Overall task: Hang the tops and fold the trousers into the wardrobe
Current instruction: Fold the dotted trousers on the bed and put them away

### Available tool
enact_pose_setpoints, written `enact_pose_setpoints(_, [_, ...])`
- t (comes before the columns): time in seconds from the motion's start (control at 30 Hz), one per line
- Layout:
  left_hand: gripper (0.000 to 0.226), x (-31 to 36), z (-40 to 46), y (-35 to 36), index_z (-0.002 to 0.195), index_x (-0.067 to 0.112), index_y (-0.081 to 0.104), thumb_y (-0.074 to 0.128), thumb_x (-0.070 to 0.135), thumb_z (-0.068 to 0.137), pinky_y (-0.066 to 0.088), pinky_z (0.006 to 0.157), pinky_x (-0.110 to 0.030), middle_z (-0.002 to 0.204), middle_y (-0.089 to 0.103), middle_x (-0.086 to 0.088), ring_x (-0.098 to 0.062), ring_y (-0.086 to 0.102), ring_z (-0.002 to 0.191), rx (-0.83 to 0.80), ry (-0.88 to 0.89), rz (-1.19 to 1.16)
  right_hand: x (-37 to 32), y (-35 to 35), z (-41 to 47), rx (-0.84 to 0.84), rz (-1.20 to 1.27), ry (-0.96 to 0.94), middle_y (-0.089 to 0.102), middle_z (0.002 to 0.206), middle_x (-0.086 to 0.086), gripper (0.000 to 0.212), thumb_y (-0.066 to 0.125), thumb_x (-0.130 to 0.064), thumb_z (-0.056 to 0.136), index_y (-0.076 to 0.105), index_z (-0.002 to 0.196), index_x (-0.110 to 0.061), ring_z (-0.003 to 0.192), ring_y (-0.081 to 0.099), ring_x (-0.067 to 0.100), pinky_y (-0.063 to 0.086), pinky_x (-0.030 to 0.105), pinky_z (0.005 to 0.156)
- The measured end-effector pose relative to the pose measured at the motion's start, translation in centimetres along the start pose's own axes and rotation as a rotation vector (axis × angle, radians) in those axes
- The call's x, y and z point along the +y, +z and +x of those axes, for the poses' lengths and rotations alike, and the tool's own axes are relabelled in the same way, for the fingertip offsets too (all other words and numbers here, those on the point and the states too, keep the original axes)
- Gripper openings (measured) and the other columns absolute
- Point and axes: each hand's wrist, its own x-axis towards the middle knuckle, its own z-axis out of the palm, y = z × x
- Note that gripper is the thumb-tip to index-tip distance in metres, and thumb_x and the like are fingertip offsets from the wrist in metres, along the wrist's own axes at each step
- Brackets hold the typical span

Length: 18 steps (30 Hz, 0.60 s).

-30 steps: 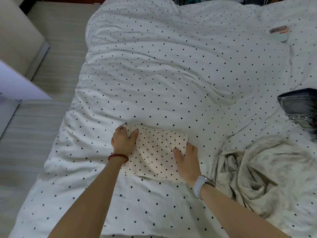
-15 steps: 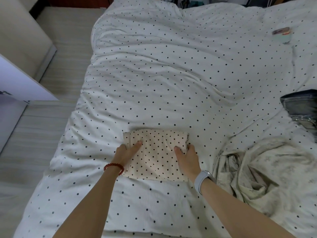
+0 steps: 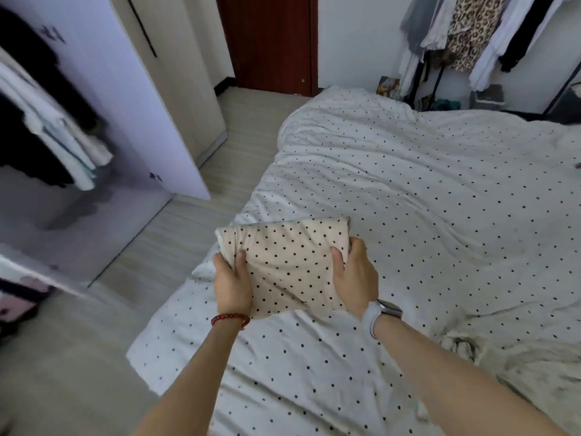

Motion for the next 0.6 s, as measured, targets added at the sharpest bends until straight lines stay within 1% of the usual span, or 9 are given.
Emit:
enact_pose_setpoints(0.07, [0.027,1.4,0.6,-3.6,0.096,0.006,0.035,0.042,0.032,0.098,0.03,0.058,-0.031,0.073,0.047,0.001,-0.02,0.044,0.068,0.089,0.02,0.019,-3.8,0.6,0.4,-0.009,-0.005,-0.06,0.06,0.104,0.009,0.032,0.042,-0.031,0.097,0.045,0.113,-0.004,0.086,0.059,0.032,0.035,0.031,0.062])
enact_pose_setpoints(0.13, [0.027,2.7,1.5,-9.3,0.096,0.007,0.035,0.042,0.032,0.098,0.032,0.06,-0.032,0.073,0.047,0.0,-0.021,0.045,0.07,0.198,0.041,-0.011,-9.4,1.9,0.3,-0.049,0.05,-0.161,0.06,0.101,0.009,0.028,0.042,-0.03,0.097,0.045,0.111,-0.006,0.086,0.059,0.034,0.037,0.033,0.064])
enact_pose_setpoints(0.17, [0.026,3.3,2.0,-11.8,0.095,0.008,0.035,0.041,0.033,0.098,0.033,0.058,-0.032,0.073,0.048,0.0,-0.02,0.046,0.07,0.236,0.058,-0.03,-12.0,2.4,0.2,-0.061,0.082,-0.209,0.06,0.1,0.009,0.026,0.042,-0.029,0.097,0.045,0.11,-0.006,0.087,0.058,0.034,0.04,0.035,0.065])
enact_pose_setpoints(0.2, [0.024,3.7,2.6,-14.4,0.095,0.009,0.035,0.041,0.033,0.098,0.034,0.056,-0.03,0.074,0.048,0.001,-0.019,0.046,0.07,0.274,0.08,-0.045,-14.7,3.1,0.1,-0.073,0.124,-0.259,0.06,0.099,0.008,0.025,0.042,-0.029,0.097,0.045,0.109,-0.007,0.087,0.058,0.034,0.042,0.037,0.067])
enact_pose_setpoints(0.27, [0.02,4.0,3.8,-19.9,0.1,0.013,0.037,0.039,0.033,0.098,0.033,0.055,-0.022,0.079,0.049,0.006,-0.012,0.047,0.071,0.354,0.115,-0.069,-20.0,5.0,-0.3,-0.119,0.23,-0.339,0.057,0.094,0.003,0.02,0.042,-0.027,0.097,0.042,0.105,-0.009,0.085,0.057,0.033,0.043,0.038,0.068])
enact_pose_setpoints(0.33, [0.019,4.4,5.3,-24.7,0.108,0.015,0.039,0.04,0.032,0.099,0.033,0.057,-0.019,0.085,0.049,0.011,-0.004,0.047,0.073,0.408,0.141,-0.102,-24.7,7.0,-0.4,-0.146,0.322,-0.372,0.053,0.089,0.001,0.014,0.042,-0.025,0.097,0.039,0.098,-0.011,0.084,0.055,0.032,0.04,0.037,0.067])
enact_pose_setpoints(0.4, [0.028,4.4,7.9,-30.7,0.119,0.014,0.042,0.04,0.032,0.098,0.036,0.067,-0.024,0.092,0.052,0.007,-0.01,0.049,0.08,0.46,0.193,-0.121,-30.8,10.2,-0.8,-0.177,0.433,-0.4,0.05,0.086,-0.001,0.011,0.042,-0.021,0.098,0.036,0.095,-0.012,0.085,0.052,0.028,0.032,0.031,0.066])
enact_pose_setpoints(0.47, [0.035,4.7,11.4,-35.5,0.126,0.012,0.042,0.04,0.032,0.099,0.035,0.076,-0.024,0.1,0.053,0.002,-0.013,0.049,0.087,0.495,0.241,-0.126,-36.2,13.0,-0.7,-0.191,0.502,-0.436,0.049,0.09,0.0,0.007,0.041,-0.017,0.098,0.036,0.096,-0.012,0.084,0.047,0.024,0.025,0.027,0.064])
enact_pose_setpoints(0.6, [0.037,6.0,18.7,-45.2,0.13,0.011,0.04,0.037,0.032,0.099,0.035,0.078,-0.025,0.105,0.053,0.002,-0.014,0.05,0.092,0.514,0.341,-0.111,-46.7,18.8,-0.1,-0.147,0.592,-0.509,0.045,0.085,-0.006,0.011,0.04,-0.018,0.098,0.04,0.104,-0.01,0.086,0.045,0.019,0.027,0.025,0.066])
